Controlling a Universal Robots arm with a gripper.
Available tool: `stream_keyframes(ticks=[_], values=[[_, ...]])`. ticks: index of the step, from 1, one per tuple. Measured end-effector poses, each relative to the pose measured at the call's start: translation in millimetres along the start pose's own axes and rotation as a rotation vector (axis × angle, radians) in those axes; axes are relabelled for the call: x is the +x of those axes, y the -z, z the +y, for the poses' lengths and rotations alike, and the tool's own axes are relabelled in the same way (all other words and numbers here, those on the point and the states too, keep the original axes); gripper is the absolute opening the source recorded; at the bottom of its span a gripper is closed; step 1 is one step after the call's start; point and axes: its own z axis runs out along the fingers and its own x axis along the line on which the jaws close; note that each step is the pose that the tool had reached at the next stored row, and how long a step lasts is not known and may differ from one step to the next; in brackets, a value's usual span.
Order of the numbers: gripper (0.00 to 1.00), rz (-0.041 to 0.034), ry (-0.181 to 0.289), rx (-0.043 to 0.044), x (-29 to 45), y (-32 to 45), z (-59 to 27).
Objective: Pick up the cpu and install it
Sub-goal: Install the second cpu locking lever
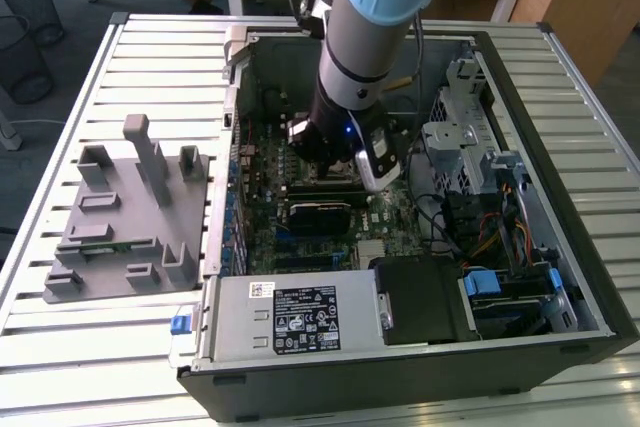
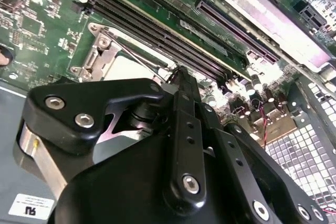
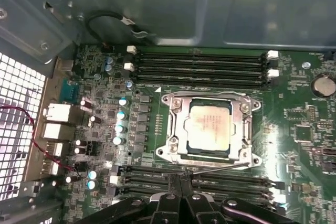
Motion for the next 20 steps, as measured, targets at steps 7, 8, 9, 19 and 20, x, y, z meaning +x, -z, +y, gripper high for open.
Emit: stream_keyframes(ticks=[7, 8, 9, 19, 20], values=[[0.11, -0.0005, 0.000, -0.0062, 3.1, -9.0, -2.0], [0.11, -0.0005, 0.000, -0.0066, 3.2, -10.4, -2.3], [0.11, -0.0006, 0.000, -0.0071, 3.4, -11.8, -2.7], [0.11, -0.0017, 0.001, -0.0256, 5.8, -20.6, -4.7], [0.11, -0.0018, 0.001, -0.0272, 5.8, -21.4, -4.9]])
